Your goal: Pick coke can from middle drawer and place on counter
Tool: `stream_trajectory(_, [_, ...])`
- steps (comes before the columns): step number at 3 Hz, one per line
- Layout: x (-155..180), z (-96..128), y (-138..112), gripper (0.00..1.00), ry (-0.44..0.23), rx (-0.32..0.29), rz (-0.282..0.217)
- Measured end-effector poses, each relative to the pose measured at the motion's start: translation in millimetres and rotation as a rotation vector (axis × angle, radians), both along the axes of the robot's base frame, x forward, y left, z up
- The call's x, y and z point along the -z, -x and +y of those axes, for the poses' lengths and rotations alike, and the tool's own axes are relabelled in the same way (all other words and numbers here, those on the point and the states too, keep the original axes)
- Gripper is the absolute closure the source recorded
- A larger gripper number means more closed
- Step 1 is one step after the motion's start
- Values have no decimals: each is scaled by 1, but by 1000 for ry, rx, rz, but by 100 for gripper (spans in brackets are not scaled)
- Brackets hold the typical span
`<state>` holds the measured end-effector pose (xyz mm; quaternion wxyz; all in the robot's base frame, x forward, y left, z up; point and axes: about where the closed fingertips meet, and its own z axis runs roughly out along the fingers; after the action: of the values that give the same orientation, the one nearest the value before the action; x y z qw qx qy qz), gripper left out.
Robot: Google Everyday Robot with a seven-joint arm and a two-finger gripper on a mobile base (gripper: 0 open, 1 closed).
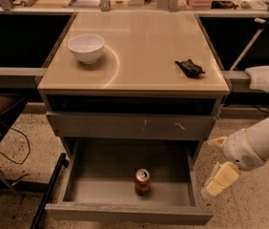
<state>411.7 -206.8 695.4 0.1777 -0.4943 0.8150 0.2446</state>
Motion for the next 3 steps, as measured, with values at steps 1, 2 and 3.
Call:
stream_trajectory(1, [37, 36, 5, 0, -122, 95, -11])
stream_trajectory(2, [56, 77, -16, 0, -224, 149, -57])
stream_trajectory(3, [56, 80, -25, 0, -225, 166, -81])
